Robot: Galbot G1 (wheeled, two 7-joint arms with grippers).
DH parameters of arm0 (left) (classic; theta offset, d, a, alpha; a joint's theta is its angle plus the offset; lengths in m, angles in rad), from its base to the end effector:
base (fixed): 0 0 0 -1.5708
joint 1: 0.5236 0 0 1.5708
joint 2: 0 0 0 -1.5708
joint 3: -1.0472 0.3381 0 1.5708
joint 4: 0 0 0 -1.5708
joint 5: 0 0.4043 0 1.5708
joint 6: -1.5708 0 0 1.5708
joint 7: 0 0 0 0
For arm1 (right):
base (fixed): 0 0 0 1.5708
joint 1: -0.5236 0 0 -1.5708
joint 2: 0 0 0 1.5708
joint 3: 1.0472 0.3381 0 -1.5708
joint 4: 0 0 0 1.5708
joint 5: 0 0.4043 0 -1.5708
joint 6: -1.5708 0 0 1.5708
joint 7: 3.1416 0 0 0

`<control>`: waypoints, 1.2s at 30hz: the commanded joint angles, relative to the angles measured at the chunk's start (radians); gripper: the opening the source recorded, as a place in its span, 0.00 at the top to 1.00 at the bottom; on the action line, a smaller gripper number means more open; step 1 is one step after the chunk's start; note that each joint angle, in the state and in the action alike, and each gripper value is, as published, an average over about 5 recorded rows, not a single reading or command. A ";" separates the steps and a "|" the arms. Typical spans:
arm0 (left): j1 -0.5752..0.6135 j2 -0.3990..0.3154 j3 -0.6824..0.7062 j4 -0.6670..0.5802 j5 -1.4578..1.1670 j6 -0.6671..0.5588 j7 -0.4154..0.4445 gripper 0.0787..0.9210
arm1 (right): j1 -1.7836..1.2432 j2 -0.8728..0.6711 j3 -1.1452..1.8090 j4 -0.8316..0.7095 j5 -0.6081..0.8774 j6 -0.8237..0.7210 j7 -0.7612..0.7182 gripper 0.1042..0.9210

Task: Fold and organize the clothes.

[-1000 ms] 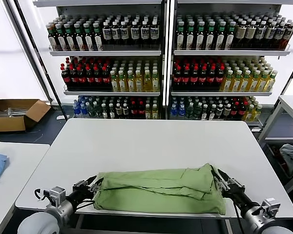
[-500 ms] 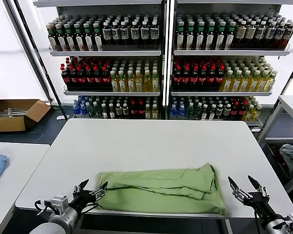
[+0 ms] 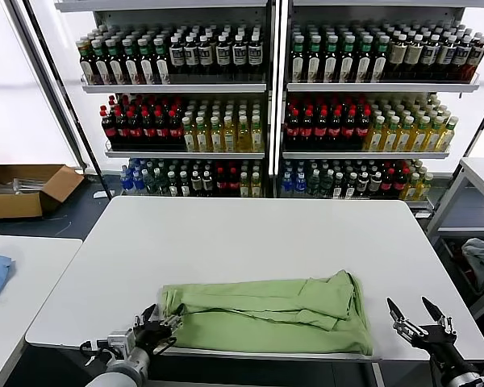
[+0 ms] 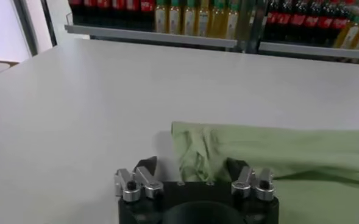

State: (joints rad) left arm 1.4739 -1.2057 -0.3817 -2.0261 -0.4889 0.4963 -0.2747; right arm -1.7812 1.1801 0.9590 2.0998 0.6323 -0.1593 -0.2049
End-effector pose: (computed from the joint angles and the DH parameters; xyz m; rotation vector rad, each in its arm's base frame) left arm 0.2577 0.0093 -0.3018 -0.0740 -2.5701 0.0871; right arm 0.1895 -0.1872 -0.2624 0.0906 -2.9166 -0.1485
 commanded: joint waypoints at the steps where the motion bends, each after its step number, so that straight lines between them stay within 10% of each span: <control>1: 0.026 -0.037 0.046 0.025 0.068 -0.032 -0.039 0.38 | -0.001 0.005 0.009 0.001 -0.001 0.006 -0.002 0.12; 18: 0.017 0.022 0.074 0.053 0.238 -0.233 -0.050 0.94 | 0.050 -0.013 -0.027 0.006 -0.001 0.000 -0.001 0.12; 36: -0.135 0.406 -0.421 0.252 0.117 -0.271 0.172 0.97 | 0.098 -0.039 -0.061 0.005 0.033 0.002 0.003 0.12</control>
State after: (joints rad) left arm 1.4134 -1.0233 -0.5546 -1.9121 -0.3360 0.2654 -0.2509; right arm -1.6959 1.1448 0.9126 2.1053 0.6570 -0.1587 -0.2025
